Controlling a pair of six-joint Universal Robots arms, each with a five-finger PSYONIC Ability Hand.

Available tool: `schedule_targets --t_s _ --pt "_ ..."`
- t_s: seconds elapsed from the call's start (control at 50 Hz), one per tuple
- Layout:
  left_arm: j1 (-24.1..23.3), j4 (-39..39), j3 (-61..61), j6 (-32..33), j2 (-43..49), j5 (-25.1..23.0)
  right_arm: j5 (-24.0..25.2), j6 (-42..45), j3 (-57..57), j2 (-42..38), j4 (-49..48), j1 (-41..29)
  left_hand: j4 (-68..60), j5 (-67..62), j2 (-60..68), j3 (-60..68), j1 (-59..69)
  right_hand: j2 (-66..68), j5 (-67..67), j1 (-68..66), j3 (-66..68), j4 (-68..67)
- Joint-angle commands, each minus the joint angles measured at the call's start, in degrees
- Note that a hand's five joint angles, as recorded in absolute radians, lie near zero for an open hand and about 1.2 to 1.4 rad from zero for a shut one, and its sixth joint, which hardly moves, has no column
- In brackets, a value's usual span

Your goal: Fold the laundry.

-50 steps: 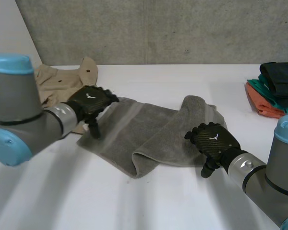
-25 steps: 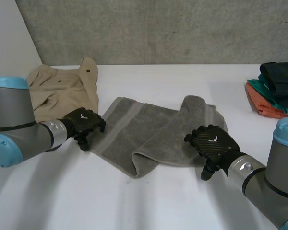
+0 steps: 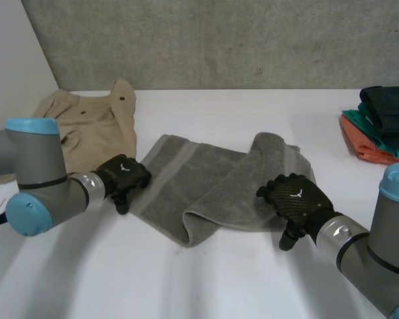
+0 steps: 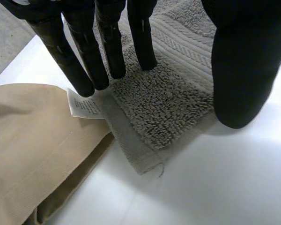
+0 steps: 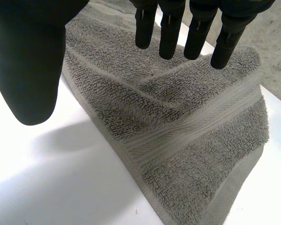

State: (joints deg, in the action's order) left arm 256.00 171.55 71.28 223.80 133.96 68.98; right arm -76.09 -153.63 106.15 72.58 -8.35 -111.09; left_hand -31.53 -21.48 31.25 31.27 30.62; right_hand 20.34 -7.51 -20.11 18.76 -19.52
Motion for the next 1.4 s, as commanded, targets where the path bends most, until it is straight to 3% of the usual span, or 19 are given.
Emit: schedule_targets --t_s 0.02,0.28,0.56,0.62,0.66,0.72,0.86,0.94,1.02,1.14,1.28,1.4 --pt "-0.8 1.0 -2.4 0.2 1.7 1.9 0.0 0.0 0.1 0.0 0.0 0.1 -10.8 -10.9 11.1 11.1 11.7 -1.6 -1.2 1.4 0.0 0.8" --pt "-3.0 1.7 -6.4 -0.4 3.1 4.2 -0.1 0.0 0.1 0.2 0.0 0.5 -29.3 -29.4 29.6 29.6 30.2 -1.6 -1.2 1.4 0.0 0.8" --pt "-4.5 5.8 -5.8 -2.1 2.8 7.0 0.1 0.0 0.2 0.3 0.0 0.7 -10.6 -10.7 10.9 10.9 11.6 -1.8 -1.1 1.5 -0.2 0.9" --pt "-4.5 5.6 -5.7 -2.1 3.0 7.0 0.1 0.0 0.3 0.2 0.0 0.7 -22.2 -22.2 22.5 22.4 23.1 -1.8 -1.1 1.5 -0.2 0.9" --pt "-4.6 5.5 -5.7 -2.2 2.8 6.8 0.0 0.0 0.2 0.2 0.0 0.9 -48.3 -48.4 48.6 48.6 49.2 -1.8 -1.1 1.5 -0.2 0.9" --pt "-4.6 5.0 -5.4 -2.7 2.3 6.9 -0.1 0.0 0.0 0.3 0.2 1.1 -48.5 -48.5 48.8 48.7 49.4 -1.8 -1.1 1.5 -0.2 0.9" --pt "-3.6 2.1 0.0 -3.5 -6.8 1.7 -0.1 -0.7 -1.4 1.2 1.8 3.7 -48.5 -48.5 48.8 48.7 49.4 -1.6 -1.2 1.4 0.0 0.8" --pt "-3.8 2.2 4.9 -5.2 -14.8 2.4 -0.2 -3.0 -3.8 1.5 5.4 6.1 -48.5 -48.5 48.8 48.7 49.4 1.1 -3.9 -1.3 2.7 -1.9" --pt "-4.0 2.6 9.3 -8.1 -22.9 4.1 -0.4 -5.5 -8.4 -0.1 13.2 8.9 -48.5 -48.5 48.8 48.7 49.4 16.7 -19.5 -16.9 18.3 -17.5" --pt "-4.3 3.5 12.0 -12.3 -28.5 5.0 0.2 -3.3 -12.5 -5.0 18.9 11.7 -48.5 -48.5 48.8 48.7 49.4 23.3 -26.1 -23.5 24.9 -24.1" --pt "-4.0 4.4 12.2 -15.0 -29.1 6.3 3.0 4.4 -11.7 -8.5 13.9 13.4 -48.5 -48.5 48.8 48.7 49.4 22.1 -25.0 -22.4 23.7 -22.9" --pt "-4.0 4.1 12.1 -15.1 -28.8 6.4 4.5 4.7 -11.3 -10.3 8.3 14.0 -48.5 -48.5 48.8 48.7 49.4 20.8 -23.6 -21.0 22.4 -21.6"
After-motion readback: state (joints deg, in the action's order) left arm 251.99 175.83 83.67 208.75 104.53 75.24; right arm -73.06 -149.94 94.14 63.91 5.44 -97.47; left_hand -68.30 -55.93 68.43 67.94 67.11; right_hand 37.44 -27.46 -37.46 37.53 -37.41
